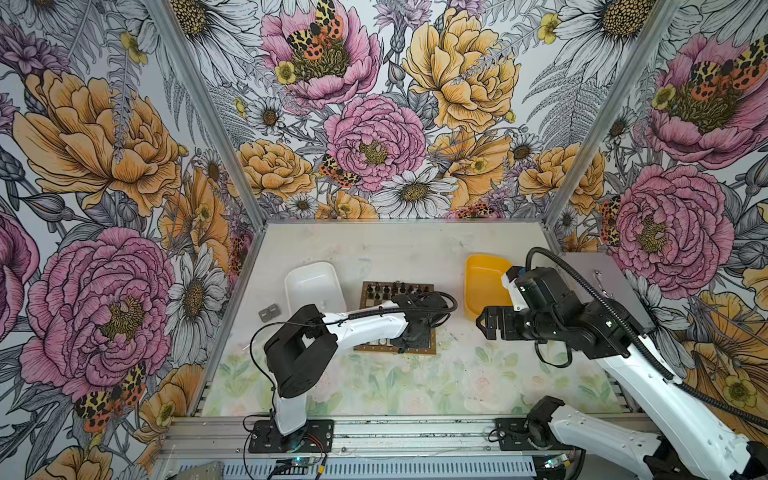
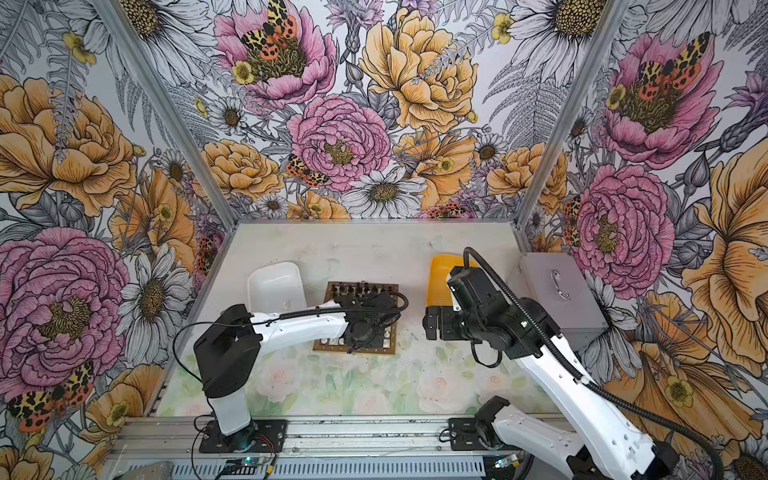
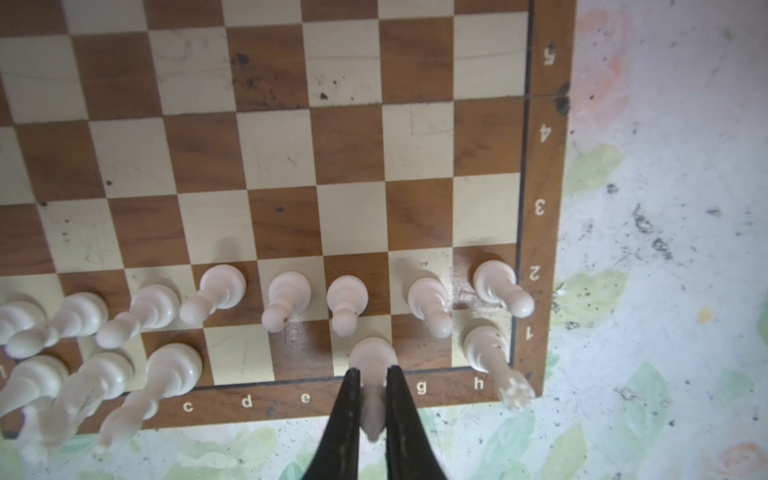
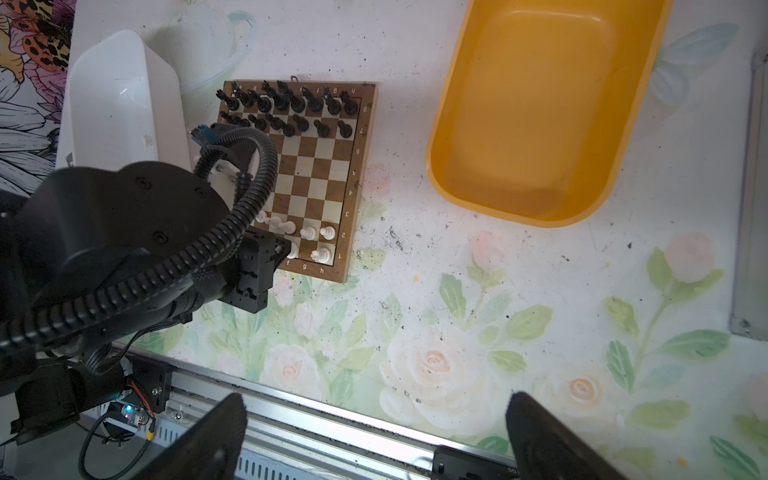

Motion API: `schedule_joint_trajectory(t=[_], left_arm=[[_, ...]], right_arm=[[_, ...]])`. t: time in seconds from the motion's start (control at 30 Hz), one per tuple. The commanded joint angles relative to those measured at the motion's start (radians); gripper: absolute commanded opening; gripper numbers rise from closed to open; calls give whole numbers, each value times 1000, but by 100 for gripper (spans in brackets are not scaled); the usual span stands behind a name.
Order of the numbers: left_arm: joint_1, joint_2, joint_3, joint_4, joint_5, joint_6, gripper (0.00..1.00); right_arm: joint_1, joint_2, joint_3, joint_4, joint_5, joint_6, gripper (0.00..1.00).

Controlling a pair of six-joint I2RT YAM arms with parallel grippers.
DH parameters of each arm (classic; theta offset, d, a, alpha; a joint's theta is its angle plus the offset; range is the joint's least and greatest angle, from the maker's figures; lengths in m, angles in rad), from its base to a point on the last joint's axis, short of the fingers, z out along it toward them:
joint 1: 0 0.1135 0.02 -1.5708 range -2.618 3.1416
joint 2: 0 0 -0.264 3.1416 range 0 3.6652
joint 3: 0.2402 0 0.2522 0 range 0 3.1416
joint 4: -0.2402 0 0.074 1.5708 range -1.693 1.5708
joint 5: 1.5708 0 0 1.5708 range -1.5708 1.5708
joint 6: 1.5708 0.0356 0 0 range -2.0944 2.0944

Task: Set up the chess pieces on the board
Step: 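Lower the white piece onto the empty nearest-row square and open the left gripper, then return the open left gripper over the white tub while the right arm swings back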

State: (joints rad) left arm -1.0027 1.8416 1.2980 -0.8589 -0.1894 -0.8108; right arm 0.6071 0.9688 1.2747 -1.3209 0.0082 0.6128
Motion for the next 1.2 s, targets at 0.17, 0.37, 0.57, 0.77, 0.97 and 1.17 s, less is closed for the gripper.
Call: schedule_joint_trajectory(t=[0.17,0.37,0.57,0.77,0.97,1.17], left_arm=[[30,-12,-4,4,-3,21,12],[32,-12,-9,2,5,24,14],[30,-46,-12,2,8,21,18],[27,-57,-13,1,6,22,24],[22,-83,7,-20,-9,19,28],[19,-138,35,-86,-45,14,31]], right_arm=[[-9,-18,26,-1,24,0,100],[-9,-15,28,0,24,-1,100],[-8,-15,26,0,25,1,100],[-9,-14,23,2,24,2,99],[-9,-13,21,5,19,3,100],[-9,-5,26,10,19,0,100]])
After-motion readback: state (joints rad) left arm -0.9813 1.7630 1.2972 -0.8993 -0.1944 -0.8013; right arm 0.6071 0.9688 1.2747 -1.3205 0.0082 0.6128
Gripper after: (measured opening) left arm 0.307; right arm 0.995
